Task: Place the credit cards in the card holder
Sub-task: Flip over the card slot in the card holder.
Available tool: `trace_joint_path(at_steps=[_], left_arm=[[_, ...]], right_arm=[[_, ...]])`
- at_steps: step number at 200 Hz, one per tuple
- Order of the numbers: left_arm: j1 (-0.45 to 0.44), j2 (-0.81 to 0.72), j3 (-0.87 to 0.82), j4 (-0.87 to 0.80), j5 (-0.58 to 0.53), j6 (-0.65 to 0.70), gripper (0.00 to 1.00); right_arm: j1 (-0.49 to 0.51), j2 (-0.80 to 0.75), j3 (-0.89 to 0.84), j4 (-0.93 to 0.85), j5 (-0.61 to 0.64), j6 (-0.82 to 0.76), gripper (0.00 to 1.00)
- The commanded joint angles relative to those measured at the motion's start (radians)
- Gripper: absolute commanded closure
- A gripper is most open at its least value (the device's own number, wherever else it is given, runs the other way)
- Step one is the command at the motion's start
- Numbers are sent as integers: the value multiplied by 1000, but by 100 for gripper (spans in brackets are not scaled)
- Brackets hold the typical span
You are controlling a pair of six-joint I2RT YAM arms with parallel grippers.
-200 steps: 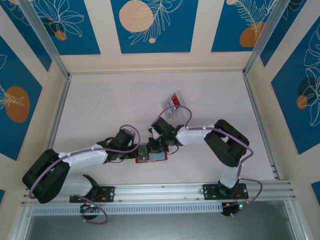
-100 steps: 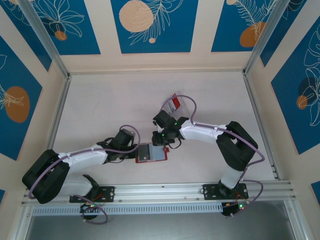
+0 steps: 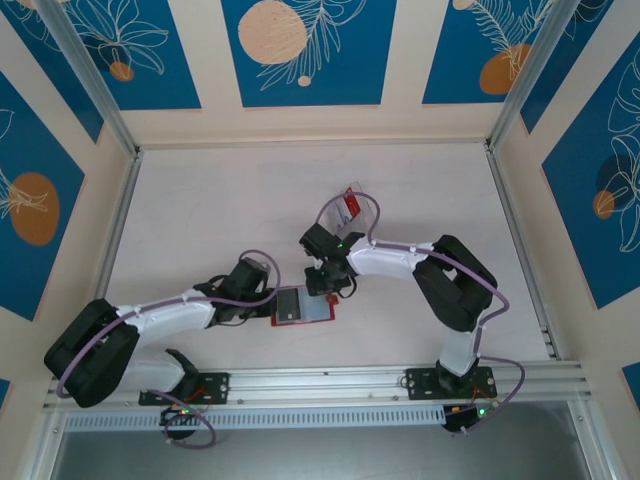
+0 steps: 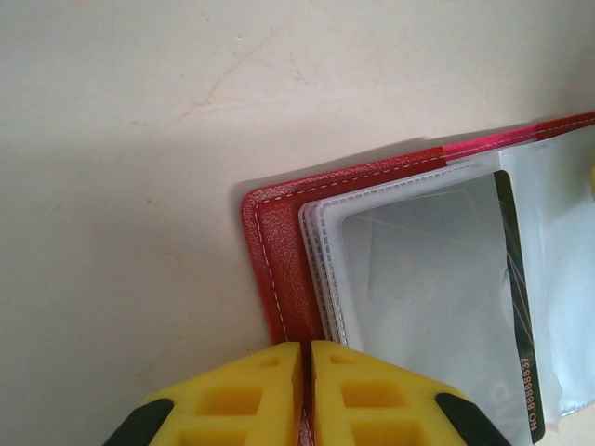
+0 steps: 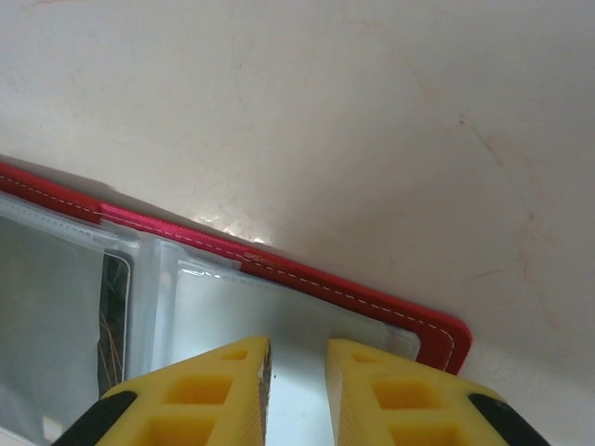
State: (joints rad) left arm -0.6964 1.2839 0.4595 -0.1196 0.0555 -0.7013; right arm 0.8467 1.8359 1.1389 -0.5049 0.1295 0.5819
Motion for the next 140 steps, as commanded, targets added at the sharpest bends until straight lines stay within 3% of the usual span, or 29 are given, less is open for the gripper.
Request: trace_joint_path(at_steps=[1, 71, 140], left_arm=[[1, 20, -30, -64, -2, -7, 89], [0, 16, -32, -60, 0, -8, 89], [0, 3, -34, -67, 1, -9, 89]], right_arm=[[16, 45, 11, -49, 66, -11, 74], [69, 81, 26, -123, 210, 33, 71], [144, 140, -10, -103, 183, 114, 79]])
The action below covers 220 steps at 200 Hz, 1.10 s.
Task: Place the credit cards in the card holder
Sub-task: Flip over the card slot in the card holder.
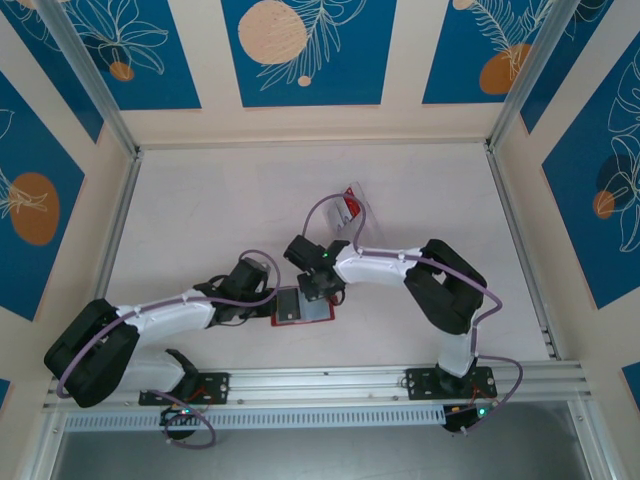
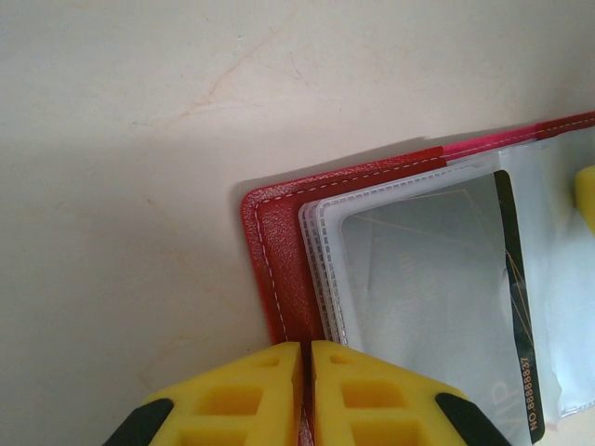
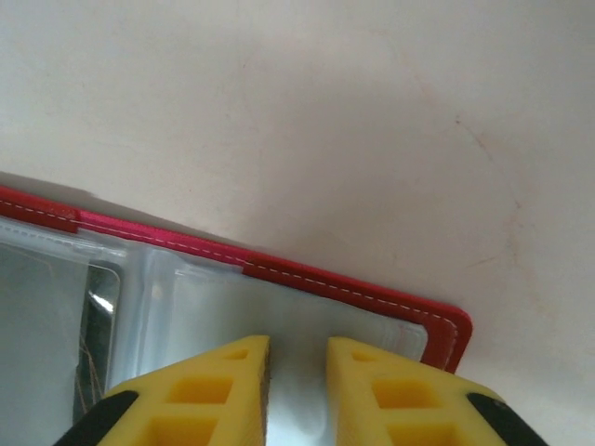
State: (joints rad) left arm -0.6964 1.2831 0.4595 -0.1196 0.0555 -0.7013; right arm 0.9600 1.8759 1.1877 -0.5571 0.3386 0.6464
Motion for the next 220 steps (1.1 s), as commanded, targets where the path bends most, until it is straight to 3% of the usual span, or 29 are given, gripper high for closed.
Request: trace_joint_path(at_steps=[1, 25, 44, 107, 220], left_arm=[[0, 3, -34, -67, 0, -9, 89], [1, -4, -34, -72, -1, -9, 89], [-1, -11, -35, -78, -3, -9, 89], [-18, -6, -27, -78, -11, -7, 89], [-40, -8, -44, -48, -13, -20, 88]], right_arm=[[31, 101, -59, -50, -28, 50, 79], [53, 106, -63, -50, -34, 63, 85], [60, 90, -60, -63, -19, 68, 100], [56, -1, 48, -163, 26, 32, 100], [2, -5, 102, -45, -262, 103, 100]])
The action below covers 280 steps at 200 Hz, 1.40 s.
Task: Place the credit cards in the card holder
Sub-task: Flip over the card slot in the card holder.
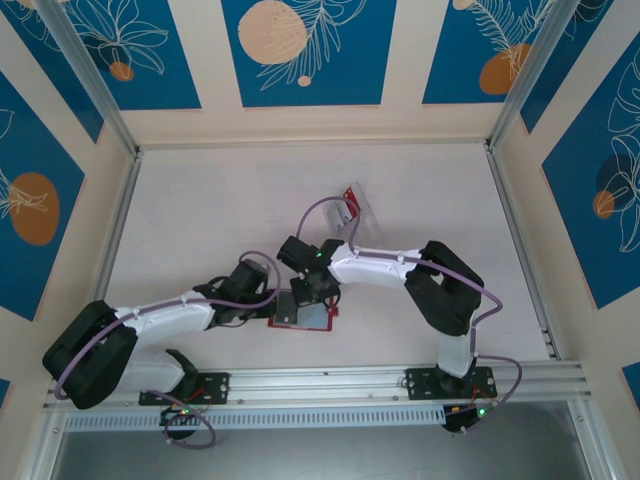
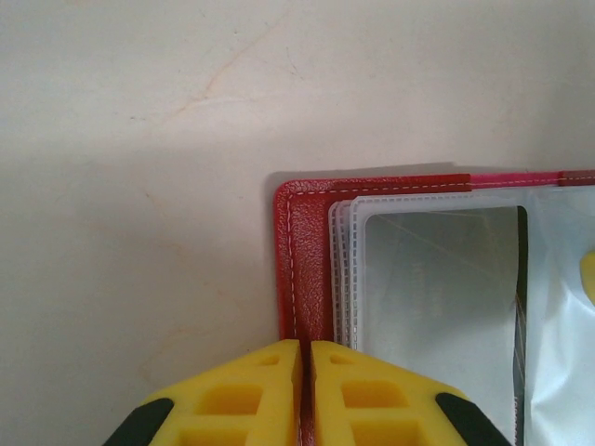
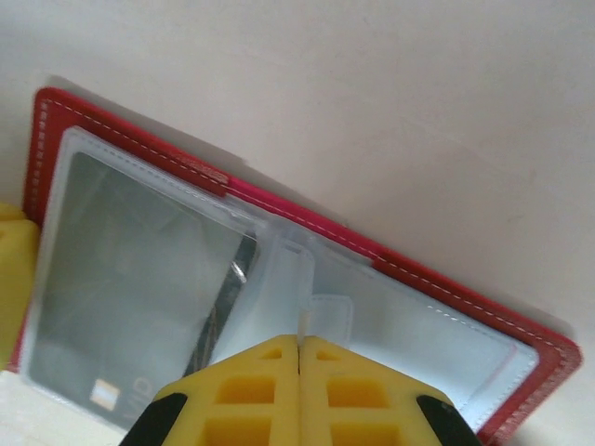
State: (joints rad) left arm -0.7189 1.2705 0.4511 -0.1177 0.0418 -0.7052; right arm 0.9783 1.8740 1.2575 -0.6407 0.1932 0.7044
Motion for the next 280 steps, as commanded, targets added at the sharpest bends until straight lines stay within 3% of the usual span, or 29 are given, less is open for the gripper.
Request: trace_joint_path(at_steps=[1, 83, 150, 205, 280], left_arm=[[-18, 5, -35, -50, 1, -16, 88], [-21, -5, -38, -54, 1, -17, 88], [-21, -60, -46, -91, -16, -24, 87], [-21, -89, -49, -118, -31, -28, 86], [-20, -173, -58, -191, -77, -50, 79]], right_arm=[[-17, -3, 32, 39, -119, 46, 100], [-37, 23, 49, 127, -229, 114, 99], [-39, 68, 69, 183, -290, 135, 81], [-33, 73, 137, 136, -254, 75, 73], [-54, -15, 154, 134, -291, -45, 73]])
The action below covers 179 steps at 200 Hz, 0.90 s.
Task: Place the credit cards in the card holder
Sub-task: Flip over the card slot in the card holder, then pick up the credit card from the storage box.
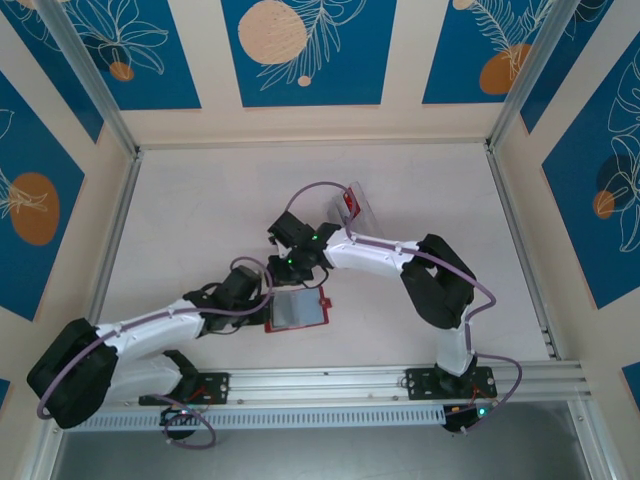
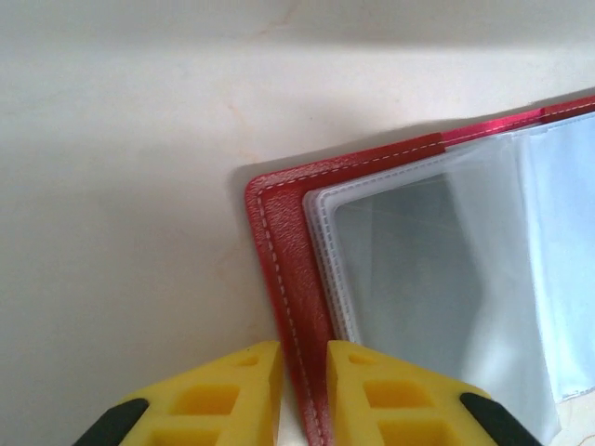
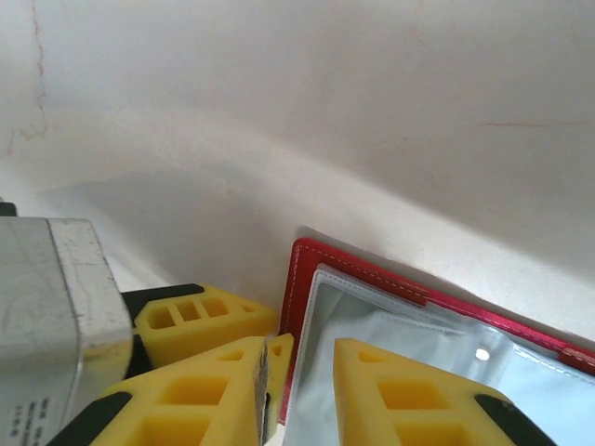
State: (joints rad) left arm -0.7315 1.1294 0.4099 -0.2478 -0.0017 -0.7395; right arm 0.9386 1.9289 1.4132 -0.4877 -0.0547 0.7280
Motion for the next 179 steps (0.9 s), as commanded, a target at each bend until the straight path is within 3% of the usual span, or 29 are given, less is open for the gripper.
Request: trace_joint_path(at_steps=[1, 42, 99, 153, 179], left_arm=[[-7, -32, -17, -61, -33, -15, 79], [-5, -72, -1, -101, -31, -14, 75], [8, -157, 43, -161, -1, -3, 59], [9, -107, 65, -144, 26, 20, 57], [7, -64, 67, -118, 42, 31, 57]], right_arm=[[-15, -72, -3, -20, -45, -70, 72], [-55, -137, -99, -10, -47, -64, 74], [-18, -48, -147, 25, -92, -55, 91], [22, 103, -63, 16, -81, -48, 92], [8, 81, -103, 52, -95, -47, 92]])
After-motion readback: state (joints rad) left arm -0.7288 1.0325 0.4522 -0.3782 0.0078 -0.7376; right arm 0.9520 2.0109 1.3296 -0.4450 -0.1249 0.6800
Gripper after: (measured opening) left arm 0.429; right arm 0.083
